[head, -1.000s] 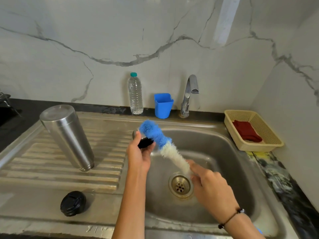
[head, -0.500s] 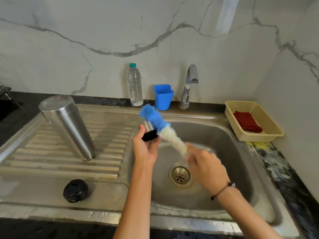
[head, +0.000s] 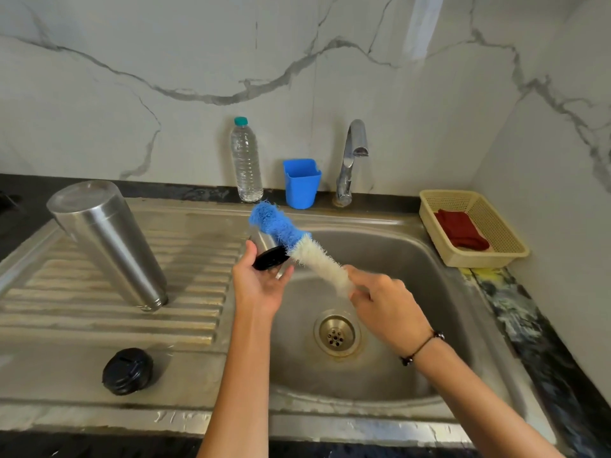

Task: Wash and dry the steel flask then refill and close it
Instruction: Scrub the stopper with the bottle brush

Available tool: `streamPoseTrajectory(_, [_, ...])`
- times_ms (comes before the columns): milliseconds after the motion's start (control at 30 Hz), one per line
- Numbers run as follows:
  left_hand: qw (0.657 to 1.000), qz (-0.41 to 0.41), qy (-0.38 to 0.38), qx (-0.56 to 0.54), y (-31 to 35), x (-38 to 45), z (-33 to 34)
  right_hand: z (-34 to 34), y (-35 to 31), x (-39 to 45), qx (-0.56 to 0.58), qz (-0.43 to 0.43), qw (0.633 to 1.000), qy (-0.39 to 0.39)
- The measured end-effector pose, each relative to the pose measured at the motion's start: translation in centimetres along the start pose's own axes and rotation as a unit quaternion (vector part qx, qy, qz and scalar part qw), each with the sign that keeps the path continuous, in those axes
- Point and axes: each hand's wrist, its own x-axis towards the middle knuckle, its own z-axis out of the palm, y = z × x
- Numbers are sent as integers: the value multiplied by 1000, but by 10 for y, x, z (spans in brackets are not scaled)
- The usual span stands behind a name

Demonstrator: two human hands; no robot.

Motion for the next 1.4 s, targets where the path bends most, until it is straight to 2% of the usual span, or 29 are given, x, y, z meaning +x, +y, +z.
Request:
streamPoseTrajectory(133, [999,2,5,-44,8,4,-3,-5,9,-4,24,-14,999,18])
streamPoseTrajectory(200, [1000,-1,-3,-22,9,3,-3,0,9,-8,8,-12,1000,10])
streamPoseTrajectory(300, [999,16,-8,42,4,1,0,7,2,-16,-33,-20,999,7])
streamPoseTrajectory(467, [998,49,14,42,4,3,-6,0,-9,-38,-129,4,991,-26])
streamPoseTrajectory(600, [997,44,-45,45,0,-4,2,-1,-12,-22,-105,-6,994,-3])
streamPoseTrajectory(667, [998,43,-38,20,0,-4,4,-2,-10,-12,-88,-11,996,3])
streamPoseTrajectory(767, [999,39,-12,-30,2,2,-5,3,-7,-25,-83,-4,996,-26])
streamPoseTrajectory(867, [999,46,-3,-28,3,3,-9,10,-6,-33,-67,-3,996,-50])
streamPoseTrajectory(1033, [998,48,-34,-17,3,-3,1,2,3,-3,-22,14,1000,-11])
streamPoseTrajectory(1200, [998,31,13,-60,2,3,-7,11,2,-35,-41,-1,998,-38])
streamPoseTrajectory(1300, [998,28,-15,-50,0,2,-6,11,-1,-30,-55,5,998,-40])
streamPoseTrajectory(1400, [999,26,-36,-26,2,0,-2,3,-2,-16,-13,5,1000,-27])
